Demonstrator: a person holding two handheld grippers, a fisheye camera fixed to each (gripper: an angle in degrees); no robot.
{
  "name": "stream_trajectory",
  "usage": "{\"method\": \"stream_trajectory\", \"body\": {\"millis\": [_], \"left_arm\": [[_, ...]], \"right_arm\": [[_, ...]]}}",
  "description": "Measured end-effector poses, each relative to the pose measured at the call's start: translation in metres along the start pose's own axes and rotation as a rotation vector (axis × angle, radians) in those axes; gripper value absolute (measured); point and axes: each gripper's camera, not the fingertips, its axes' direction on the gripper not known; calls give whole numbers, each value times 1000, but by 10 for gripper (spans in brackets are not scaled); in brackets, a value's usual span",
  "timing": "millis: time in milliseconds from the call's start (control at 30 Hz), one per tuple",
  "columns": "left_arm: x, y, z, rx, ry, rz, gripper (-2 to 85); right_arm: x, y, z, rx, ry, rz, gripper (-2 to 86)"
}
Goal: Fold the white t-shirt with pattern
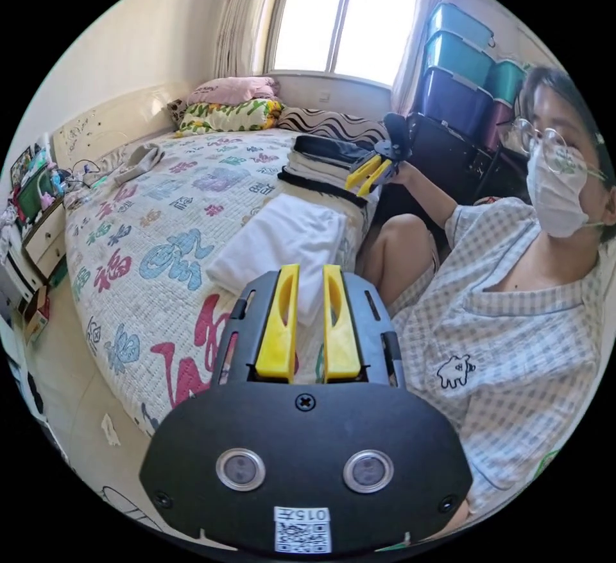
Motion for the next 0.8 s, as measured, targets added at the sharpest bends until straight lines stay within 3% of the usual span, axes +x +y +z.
{"method": "stream_trajectory", "body": {"millis": [167, 367, 500, 667, 800], "left_arm": [[-1, -21, 71, -166, -8, 14, 61], [-14, -1, 79, -179, -57, -28, 16], [-36, 9, 85, -204, -21, -82, 4], [-71, 17, 86, -179, 66, -169, 9], [-124, 41, 56, 68, 243, -351, 45]], "right_arm": [[-31, -30, 71, -275, 140, -91, 52], [-42, -3, 40, -169, 163, -54, 27], [-39, -2, 56, -249, 144, -31, 29], [-17, 13, 21, -96, 39, 56, 47], [37, 46, -23, 164, -96, 316, 67]]}}
